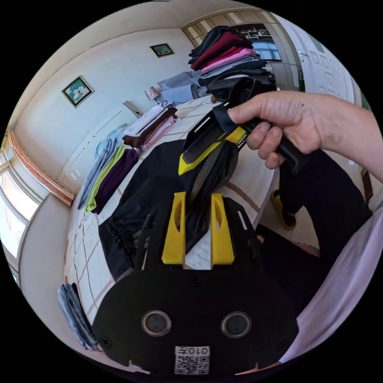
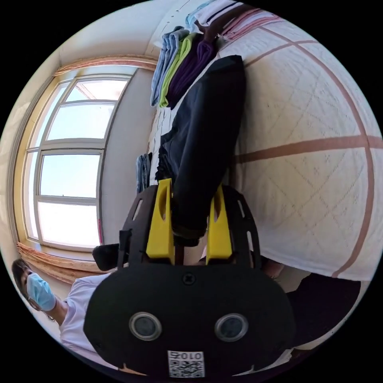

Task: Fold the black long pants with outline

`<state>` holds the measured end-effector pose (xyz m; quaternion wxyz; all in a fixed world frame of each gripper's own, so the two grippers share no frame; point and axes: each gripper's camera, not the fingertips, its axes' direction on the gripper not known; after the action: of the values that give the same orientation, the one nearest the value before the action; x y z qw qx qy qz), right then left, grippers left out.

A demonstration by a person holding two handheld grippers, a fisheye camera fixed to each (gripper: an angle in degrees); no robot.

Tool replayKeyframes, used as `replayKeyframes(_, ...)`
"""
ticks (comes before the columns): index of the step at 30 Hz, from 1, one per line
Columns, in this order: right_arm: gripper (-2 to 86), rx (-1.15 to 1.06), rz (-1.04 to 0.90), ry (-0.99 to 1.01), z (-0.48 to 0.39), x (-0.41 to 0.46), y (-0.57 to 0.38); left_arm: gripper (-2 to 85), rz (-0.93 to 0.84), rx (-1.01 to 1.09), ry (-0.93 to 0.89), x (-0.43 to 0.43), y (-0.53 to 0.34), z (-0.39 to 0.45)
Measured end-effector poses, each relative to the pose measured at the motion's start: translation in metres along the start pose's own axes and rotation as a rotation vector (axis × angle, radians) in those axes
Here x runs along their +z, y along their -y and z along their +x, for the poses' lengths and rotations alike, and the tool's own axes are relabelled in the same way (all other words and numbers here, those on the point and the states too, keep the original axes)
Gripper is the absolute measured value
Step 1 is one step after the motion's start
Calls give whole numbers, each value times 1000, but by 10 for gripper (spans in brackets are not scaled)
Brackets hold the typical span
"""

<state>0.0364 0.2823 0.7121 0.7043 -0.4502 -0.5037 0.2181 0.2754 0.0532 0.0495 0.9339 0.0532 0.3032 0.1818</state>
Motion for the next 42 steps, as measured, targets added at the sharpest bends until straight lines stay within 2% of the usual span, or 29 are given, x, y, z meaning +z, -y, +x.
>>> replayKeyframes(3,115,6,21,12,11,-3,1,106,10,-267,-85,-39,-56,-68)
replayKeyframes(5,115,5,31,48,18,-3,2,124,-17,-588,-102,-58,-133,-144)
replayKeyframes(8,117,-5,36,62,24,0,9,141,-9,-924,-150,-66,-217,-241)
replayKeyframes(11,118,-26,27,81,24,3,21,144,13,-1037,-279,-45,-245,-310)
replayKeyframes(14,118,-43,5,81,22,7,34,139,30,-1043,-483,-11,-239,-352)
replayKeyframes(17,120,-50,8,50,17,7,44,129,-27,-1052,-519,15,-228,-378)
replayKeyframes(19,122,-45,24,48,15,8,50,121,0,-1091,-529,19,-227,-394)
replayKeyframes(22,123,-56,3,22,6,22,64,108,5,-1087,-638,33,-213,-414)
replayKeyframes(25,109,-63,-9,-52,-7,33,74,89,-60,-1050,-598,32,-196,-429)
replayKeyframes(27,88,-78,-17,-49,-14,39,79,75,-71,-1060,-646,38,-196,-442)
replayKeyframes(31,68,-106,-27,-5,-26,43,88,56,15,-1014,-706,23,-182,-470)
replayKeyframes(36,62,-329,-65,-100,-109,28,103,54,129,-857,-699,-39,-129,-519)
replayKeyframes(42,59,-491,-89,-53,-177,15,170,55,257,-749,-711,-76,-71,-623)
